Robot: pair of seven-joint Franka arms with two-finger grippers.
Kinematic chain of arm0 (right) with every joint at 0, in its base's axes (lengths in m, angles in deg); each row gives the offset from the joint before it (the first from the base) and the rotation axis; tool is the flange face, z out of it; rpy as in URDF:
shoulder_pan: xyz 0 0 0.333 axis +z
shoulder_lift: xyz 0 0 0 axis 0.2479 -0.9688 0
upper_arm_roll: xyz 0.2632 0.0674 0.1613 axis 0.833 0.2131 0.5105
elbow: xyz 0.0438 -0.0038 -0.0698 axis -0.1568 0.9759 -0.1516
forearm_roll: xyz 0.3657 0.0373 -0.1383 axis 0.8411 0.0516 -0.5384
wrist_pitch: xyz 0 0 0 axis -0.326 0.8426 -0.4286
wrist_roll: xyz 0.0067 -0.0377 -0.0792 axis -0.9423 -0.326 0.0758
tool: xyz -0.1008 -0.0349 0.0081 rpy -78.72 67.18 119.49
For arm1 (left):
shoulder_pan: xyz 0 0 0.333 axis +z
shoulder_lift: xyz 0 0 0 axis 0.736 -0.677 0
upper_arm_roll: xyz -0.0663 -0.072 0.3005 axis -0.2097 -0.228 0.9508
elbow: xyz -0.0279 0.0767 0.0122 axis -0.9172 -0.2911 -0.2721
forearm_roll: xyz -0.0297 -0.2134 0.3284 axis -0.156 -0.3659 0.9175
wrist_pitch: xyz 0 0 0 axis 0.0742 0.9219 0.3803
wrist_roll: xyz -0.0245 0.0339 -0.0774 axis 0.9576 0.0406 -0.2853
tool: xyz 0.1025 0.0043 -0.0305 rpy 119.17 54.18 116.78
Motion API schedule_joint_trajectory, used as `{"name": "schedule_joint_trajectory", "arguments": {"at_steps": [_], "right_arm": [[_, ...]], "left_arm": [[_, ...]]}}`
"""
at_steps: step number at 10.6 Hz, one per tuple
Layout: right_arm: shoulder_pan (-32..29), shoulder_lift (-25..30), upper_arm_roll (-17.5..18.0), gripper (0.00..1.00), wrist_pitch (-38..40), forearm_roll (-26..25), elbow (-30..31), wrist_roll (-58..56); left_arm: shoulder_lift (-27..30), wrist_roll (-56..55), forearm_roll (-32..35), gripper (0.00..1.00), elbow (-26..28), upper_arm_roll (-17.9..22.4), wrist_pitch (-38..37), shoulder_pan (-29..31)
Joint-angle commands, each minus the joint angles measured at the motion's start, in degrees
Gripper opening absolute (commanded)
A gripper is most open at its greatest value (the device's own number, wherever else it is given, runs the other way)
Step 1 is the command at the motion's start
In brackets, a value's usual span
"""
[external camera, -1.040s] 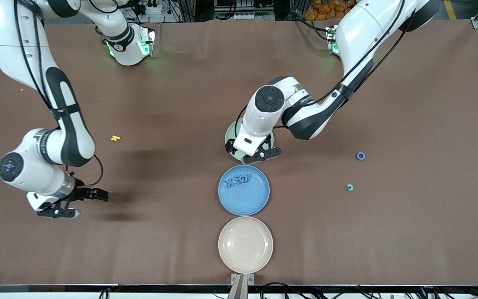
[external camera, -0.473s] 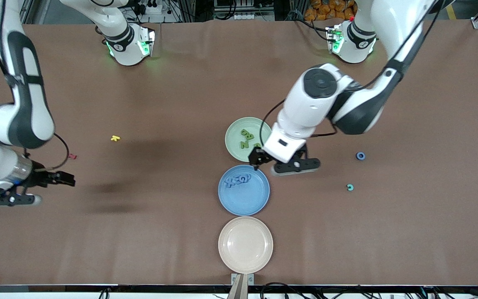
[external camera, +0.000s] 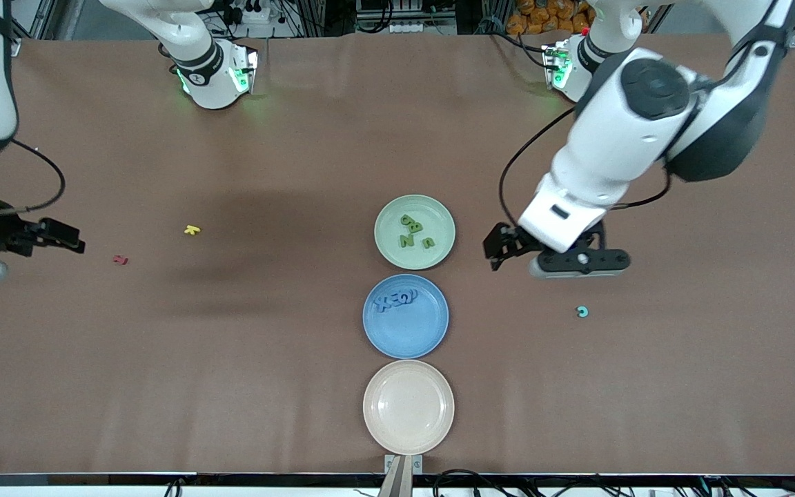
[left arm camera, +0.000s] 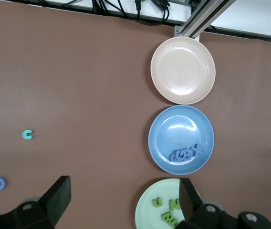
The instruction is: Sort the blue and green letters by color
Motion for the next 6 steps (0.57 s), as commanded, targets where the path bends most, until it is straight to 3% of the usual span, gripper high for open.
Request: {"name": "schedule_joint_trajectory", "arguments": {"at_steps": [1, 3, 6], "right_arm": [[0.8, 4.2, -0.2, 1.0, 6.4, -3.4, -2.5, 3.2], [1.7, 5.3, -0.3, 1.0, 11.1, -3.6, -7.2, 4.9], [2.8, 9.3, 0.1, 1.0, 11.9, -2.7, -7.5, 10.5]], "left_arm": [[9.3, 19.7, -14.0, 1.0, 2.4, 13.9, -6.0, -1.0], [12.0, 32.7, -15.8, 1.0, 2.4, 22.9, -10.5, -3.7], [14.4, 41.1, -15.4, 1.0, 2.4, 30.7, -16.0, -4.8]]}}
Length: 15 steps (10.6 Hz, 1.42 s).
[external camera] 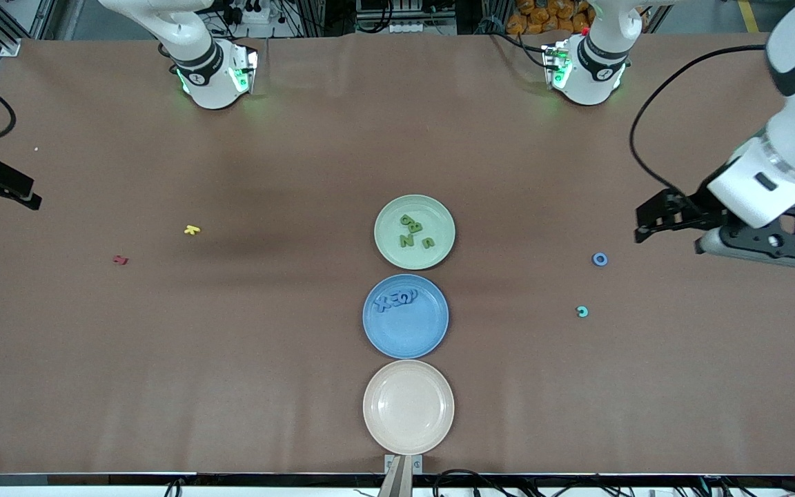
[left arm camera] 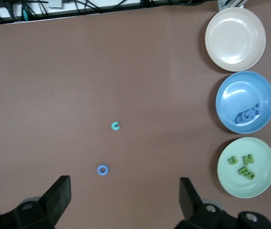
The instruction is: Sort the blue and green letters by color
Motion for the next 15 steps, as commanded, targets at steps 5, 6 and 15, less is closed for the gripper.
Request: {"name": "schedule_joint_trajectory", "arguments": {"at_steps": [5, 6, 15], "right_arm": [[1.3, 3.0, 0.7, 1.0, 0.3, -0.3, 0.7, 4.7], [1.3, 2.9, 1.0, 1.0, -0.8, -0.3, 0.8, 4.7], [1.3, 2.2, 1.0, 1.0, -0.2, -0.8, 0.8, 4.5]], "left_arm": [[5.4, 10.0, 6.1, 1.0, 2.3, 9.3, -7.1, -3.4], [5.5, 9.2, 6.2, 1.0, 2.4, 9.5, -7.8, -3.5], [7.0, -5.2, 4.1, 1.0, 1.6, 15.5, -11.7, -11.0]]}}
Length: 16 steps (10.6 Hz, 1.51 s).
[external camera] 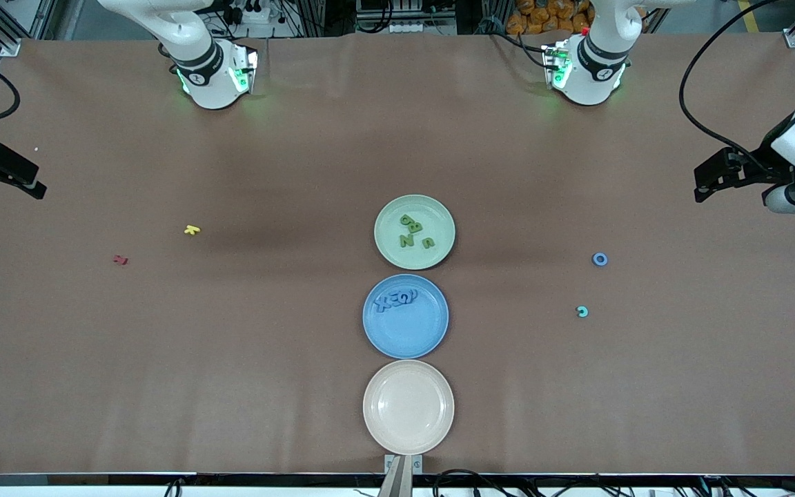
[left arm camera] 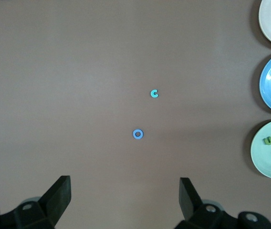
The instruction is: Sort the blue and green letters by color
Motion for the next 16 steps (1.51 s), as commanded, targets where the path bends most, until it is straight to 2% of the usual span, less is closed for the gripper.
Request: {"name": "schedule_joint_trajectory", "arguments": {"at_steps": [1, 8, 10, 16], "right_arm": [[0.0, -0.1, 0.2, 1.0, -0.1, -0.9, 0.1, 0.9], [0.0, -0.4, 0.2, 1.0, -0.1, -1.0, 0.0, 0.9], [0.0, -0.6, 0.2, 1.0, -0.1, -1.0, 0.0, 0.9], [0.0, -0.8, 0.2, 1.0, -0.1, -1.0, -0.1, 0.8]], "left_arm": [[1.2, -4.7, -0.8, 1.0, 0.8, 2.5, -1.4, -2.3], [0.8, -7.8, -2.6, 1.0, 0.1, 3.1, -3.3, -2.0], [3.7, -8.9, -3.9, 1.0, 0.8, 3.1, -3.8, -1.8], [4.9, -9.5, -3.8, 1.0, 1.7, -0.6, -5.5, 1.7]]}}
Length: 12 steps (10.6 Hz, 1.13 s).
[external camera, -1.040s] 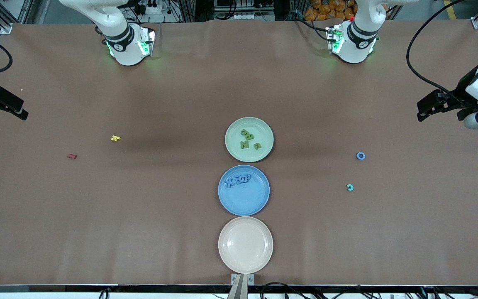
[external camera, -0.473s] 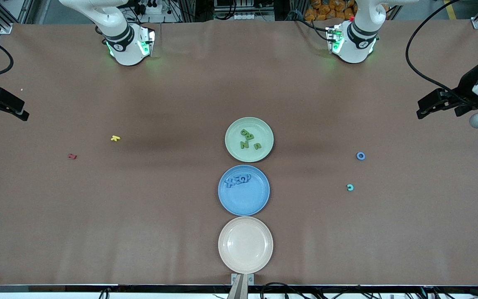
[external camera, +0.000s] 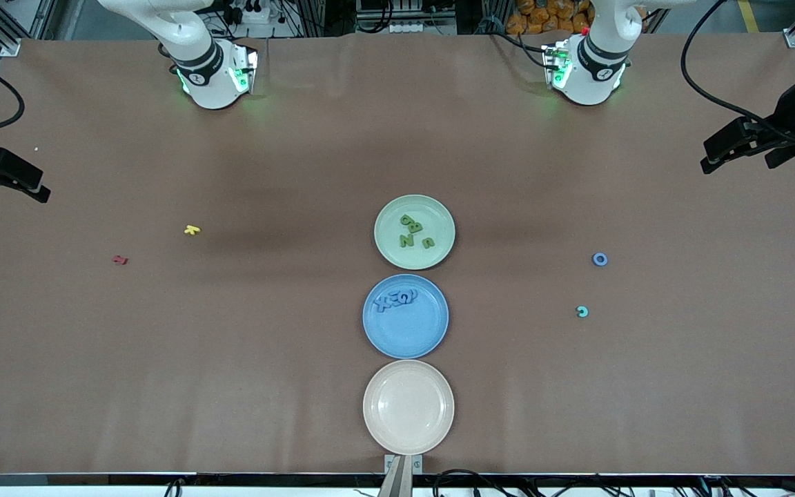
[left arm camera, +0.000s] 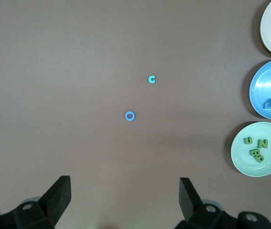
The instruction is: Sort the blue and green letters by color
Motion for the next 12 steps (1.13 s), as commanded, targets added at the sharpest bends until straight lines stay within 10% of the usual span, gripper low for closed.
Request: {"name": "schedule_joint_trajectory", "arguments": {"at_steps": [1, 12], "right_arm": [[0.0, 0.0, 0.2, 1.0, -0.1, -1.0, -0.2, 0.8], [-0.7, 1.9, 0.4, 1.0, -0.2, -1.0, 1.9, 0.5]], "left_arm": [[1.1, -1.0, -1.0, 1.0, 1.2, -1.5, -0.2, 1.6], [-0.2, -0.8, 0.0, 1.0, 0.7, -0.8, -0.8, 1.9]]}}
